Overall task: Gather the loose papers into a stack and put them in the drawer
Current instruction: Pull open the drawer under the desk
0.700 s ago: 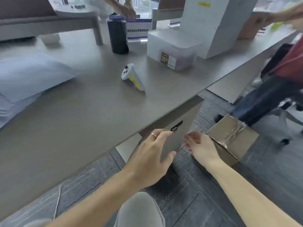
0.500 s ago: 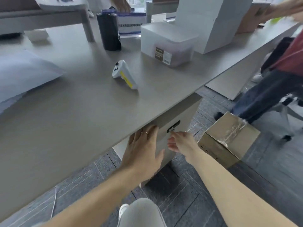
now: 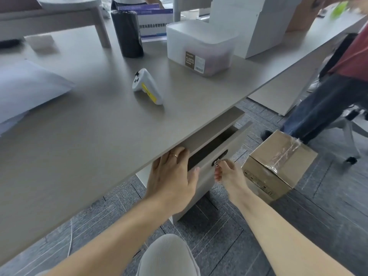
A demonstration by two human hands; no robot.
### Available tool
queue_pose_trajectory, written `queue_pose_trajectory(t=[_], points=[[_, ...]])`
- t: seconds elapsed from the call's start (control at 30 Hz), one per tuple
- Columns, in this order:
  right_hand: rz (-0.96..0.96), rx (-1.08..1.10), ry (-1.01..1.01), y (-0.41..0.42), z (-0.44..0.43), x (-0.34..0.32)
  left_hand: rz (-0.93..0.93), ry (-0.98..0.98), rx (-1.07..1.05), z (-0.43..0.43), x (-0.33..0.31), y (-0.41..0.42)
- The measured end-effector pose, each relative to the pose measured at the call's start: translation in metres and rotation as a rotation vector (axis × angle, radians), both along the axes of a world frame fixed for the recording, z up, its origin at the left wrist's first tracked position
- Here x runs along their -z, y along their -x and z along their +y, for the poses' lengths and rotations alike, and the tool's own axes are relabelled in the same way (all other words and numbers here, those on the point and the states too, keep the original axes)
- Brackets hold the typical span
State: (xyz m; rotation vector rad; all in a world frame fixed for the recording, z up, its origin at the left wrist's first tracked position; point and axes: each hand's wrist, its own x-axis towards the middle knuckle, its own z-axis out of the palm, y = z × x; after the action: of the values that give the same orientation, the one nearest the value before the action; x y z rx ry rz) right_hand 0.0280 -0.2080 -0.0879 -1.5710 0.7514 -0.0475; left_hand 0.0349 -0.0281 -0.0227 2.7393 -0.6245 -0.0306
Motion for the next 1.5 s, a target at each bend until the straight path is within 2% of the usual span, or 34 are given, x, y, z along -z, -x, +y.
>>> queue_pose_trajectory(t=[0.13,0.53,0.93,1.03,1.07,1.17,1.27,1.37,1.5], points=[[-0.034,0.049,-0.052,0.055,-0.028,0.004,0.0,-0.048,-0.013,-0.002,-0.001,0.003],[-0.026,0.19,0.018,0.181,-0.087,0.016,0.01,-0.14,-0.037,-0.008,-0.004,0.021],[-0.003,0.181,0.016,0.197,-0.095,0.021,0.011,-0.148,-0.022,-0.008,-0.009,0.025],[-0.003,0.21,-0.033,0.203,-0.091,0.005,0.077,-0.138,-0.006,-0.009,-0.016,0.026],[-0.007,0.235,0.011,0.204,-0.091,-0.005,0.111,-0.098,0.013,-0.009,-0.02,0.026],[-0.111,0.269,0.343,0.185,-0.089,-0.052,0.14,0.14,0.125,-0.003,-0.046,0.029],[-0.287,0.114,0.562,0.139,-0.068,-0.099,0.009,0.351,0.165,0.013,-0.085,0.029],[-0.389,-0.045,0.641,0.084,-0.017,-0.134,-0.121,0.437,0.049,0.05,-0.116,0.018],[-0.473,-0.29,0.611,0.015,0.081,-0.158,-0.211,0.368,-0.173,0.149,-0.123,-0.004]])
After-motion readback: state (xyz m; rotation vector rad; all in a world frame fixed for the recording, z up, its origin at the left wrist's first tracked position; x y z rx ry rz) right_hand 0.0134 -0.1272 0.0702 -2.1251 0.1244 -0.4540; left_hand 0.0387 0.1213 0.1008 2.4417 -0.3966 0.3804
